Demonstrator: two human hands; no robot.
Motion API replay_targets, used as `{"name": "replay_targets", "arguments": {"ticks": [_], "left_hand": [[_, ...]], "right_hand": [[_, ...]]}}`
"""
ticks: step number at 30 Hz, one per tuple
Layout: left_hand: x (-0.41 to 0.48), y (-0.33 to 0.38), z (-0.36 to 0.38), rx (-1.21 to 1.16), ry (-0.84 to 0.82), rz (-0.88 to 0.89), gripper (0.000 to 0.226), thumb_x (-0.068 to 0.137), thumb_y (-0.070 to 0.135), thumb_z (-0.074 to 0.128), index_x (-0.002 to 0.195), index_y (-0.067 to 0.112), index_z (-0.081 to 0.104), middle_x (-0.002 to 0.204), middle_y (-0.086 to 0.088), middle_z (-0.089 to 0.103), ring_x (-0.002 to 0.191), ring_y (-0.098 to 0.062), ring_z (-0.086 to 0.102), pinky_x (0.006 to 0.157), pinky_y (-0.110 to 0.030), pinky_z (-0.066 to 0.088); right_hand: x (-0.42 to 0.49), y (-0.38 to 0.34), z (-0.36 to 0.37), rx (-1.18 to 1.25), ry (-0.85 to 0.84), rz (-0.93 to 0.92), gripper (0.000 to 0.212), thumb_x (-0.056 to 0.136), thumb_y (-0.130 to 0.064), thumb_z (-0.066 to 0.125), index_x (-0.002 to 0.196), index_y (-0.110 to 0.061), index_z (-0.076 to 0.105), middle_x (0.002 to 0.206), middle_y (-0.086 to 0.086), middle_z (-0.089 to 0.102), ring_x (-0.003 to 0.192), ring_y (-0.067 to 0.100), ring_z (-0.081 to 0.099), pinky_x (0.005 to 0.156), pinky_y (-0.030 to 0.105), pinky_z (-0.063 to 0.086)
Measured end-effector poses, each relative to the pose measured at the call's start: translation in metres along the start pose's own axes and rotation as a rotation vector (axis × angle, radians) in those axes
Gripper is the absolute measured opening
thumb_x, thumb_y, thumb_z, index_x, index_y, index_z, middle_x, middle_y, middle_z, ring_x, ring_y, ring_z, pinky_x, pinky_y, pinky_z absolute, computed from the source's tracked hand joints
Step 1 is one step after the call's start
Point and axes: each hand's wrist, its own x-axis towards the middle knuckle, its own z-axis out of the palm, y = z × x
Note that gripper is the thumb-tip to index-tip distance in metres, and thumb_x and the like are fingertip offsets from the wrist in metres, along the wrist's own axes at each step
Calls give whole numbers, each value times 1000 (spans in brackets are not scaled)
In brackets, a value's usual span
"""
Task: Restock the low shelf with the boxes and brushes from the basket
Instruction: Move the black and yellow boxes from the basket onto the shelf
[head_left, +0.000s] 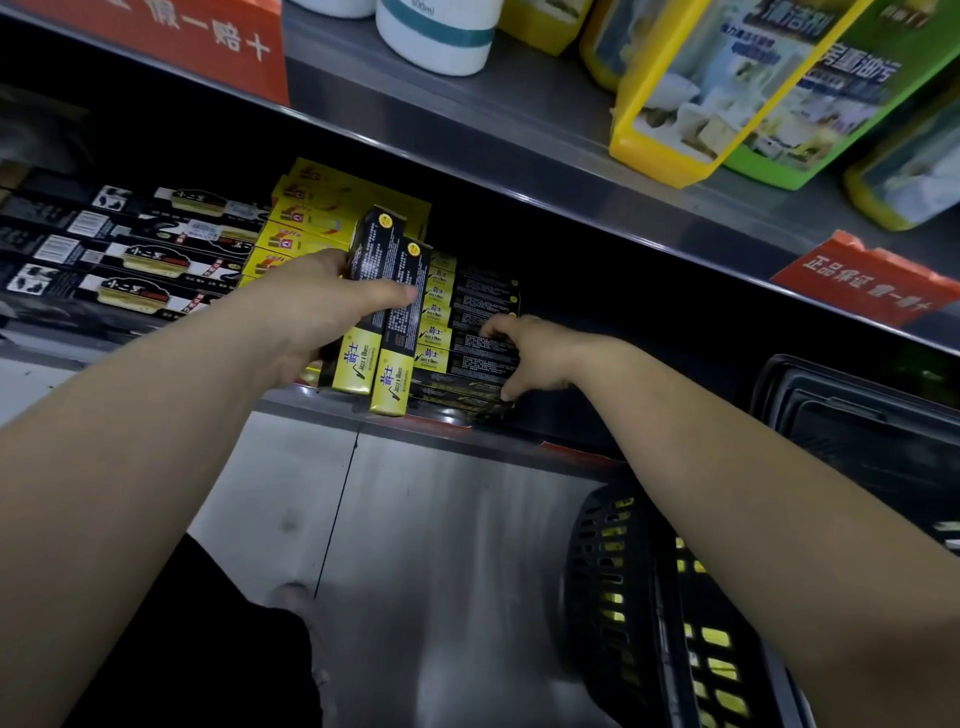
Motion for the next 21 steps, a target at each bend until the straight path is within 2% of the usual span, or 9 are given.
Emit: {"name": "replay_targets", "arguments": {"ticks": [5,7,8,10,12,15,17,19,21], "left_hand": [[-1,3,6,-44,-1,-14,92,69,43,77,145,19,31,141,-5,48,126,-25,47,105,-43,36],[-3,5,9,-52,0,-18,83,70,40,77,140,17,38,137,-3,51,122,-23,49,100,-37,39],[-3,5,10,-57,-5,-12,68,71,37,77,129,18,49,129,-2,57,116,-21,54,97,-36,43],[-4,6,13,-69,-31,-4,30,70,31,78,91,25,58,100,0,69,92,-17,66,77,-32,54],[-4,5,15,-66,-82,6,26,67,29,79,79,27,56,81,0,72,74,-14,70,57,-25,54],[-4,6,20,-54,-166,19,39,53,35,80,86,26,61,80,0,75,71,-14,72,54,-24,54],[-5,8,22,-58,-197,22,44,49,39,78,87,27,61,78,2,75,70,-13,72,51,-23,54],[-5,8,22,-74,-191,26,36,56,40,77,85,29,58,73,5,74,68,-9,71,51,-21,54],[-3,10,20,-83,-84,30,38,65,41,77,96,26,59,81,5,72,79,-11,70,68,-26,56]], "right_hand": [[-3,-3,-2,-35,-5,-5,88,72,-18,79,143,-27,29,143,10,34,124,26,43,93,28,42],[-6,-8,-5,-62,21,-5,94,71,-29,80,145,-28,24,146,10,28,130,28,36,100,32,39],[-8,-12,-7,-7,49,-35,98,68,-35,81,146,-29,21,147,8,26,132,26,31,103,34,37],[-16,-23,-12,316,45,-167,104,66,-36,82,146,-32,15,148,4,28,134,20,30,103,28,33],[-26,-30,-16,711,-30,-301,104,69,-20,81,146,-30,13,145,3,35,132,16,38,105,27,35],[-35,-30,-19,998,-80,-363,81,75,3,71,136,-26,26,130,5,48,117,15,54,98,30,47],[-38,-29,-20,1095,-83,-353,61,79,6,64,127,-21,39,116,4,58,105,14,61,90,27,52],[-39,-27,-23,1123,-62,-330,44,81,3,63,118,-15,47,104,3,63,96,13,64,86,26,55],[-37,-22,-27,1185,22,-284,34,81,2,64,111,-11,50,97,3,65,91,12,65,83,26,56]]}}
